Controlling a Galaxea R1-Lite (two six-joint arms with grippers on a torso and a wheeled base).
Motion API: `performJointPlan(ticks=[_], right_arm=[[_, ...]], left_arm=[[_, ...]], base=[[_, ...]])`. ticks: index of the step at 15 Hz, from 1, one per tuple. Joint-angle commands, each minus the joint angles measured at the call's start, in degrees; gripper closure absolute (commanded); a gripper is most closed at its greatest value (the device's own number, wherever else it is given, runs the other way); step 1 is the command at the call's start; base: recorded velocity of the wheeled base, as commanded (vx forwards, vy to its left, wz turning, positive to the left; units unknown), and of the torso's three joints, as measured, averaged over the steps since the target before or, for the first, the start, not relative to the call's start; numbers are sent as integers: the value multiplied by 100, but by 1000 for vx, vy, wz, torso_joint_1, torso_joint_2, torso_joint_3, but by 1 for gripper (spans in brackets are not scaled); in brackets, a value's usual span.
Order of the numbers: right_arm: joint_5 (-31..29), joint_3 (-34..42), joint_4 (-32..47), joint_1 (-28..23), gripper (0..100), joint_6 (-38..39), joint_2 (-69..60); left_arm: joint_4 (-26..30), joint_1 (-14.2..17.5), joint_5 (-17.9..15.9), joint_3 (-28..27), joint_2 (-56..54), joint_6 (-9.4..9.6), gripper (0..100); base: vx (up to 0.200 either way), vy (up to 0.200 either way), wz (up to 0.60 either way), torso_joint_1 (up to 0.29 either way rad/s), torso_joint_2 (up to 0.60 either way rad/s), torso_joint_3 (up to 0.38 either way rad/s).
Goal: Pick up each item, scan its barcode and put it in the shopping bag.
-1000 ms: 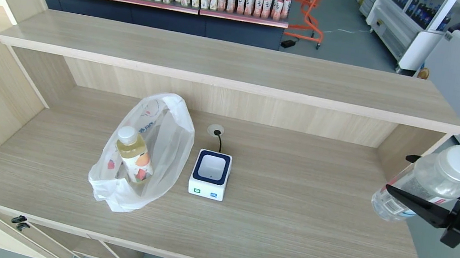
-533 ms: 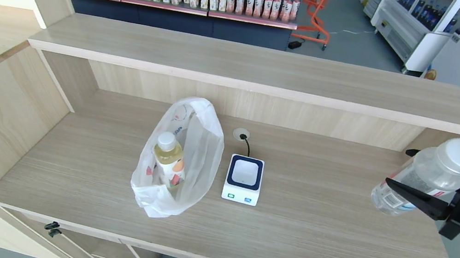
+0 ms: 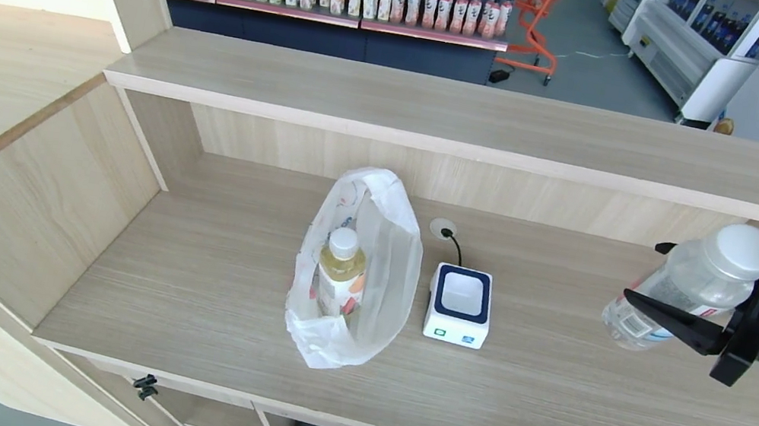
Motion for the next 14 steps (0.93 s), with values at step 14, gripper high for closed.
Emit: performJointPlan(ticks=[14], right_arm=[[540, -463, -569, 254, 100, -313, 1466]], left_arm=[[0, 5, 7, -1, -1, 4, 0]], base=[[71, 0, 0, -1, -2, 1]])
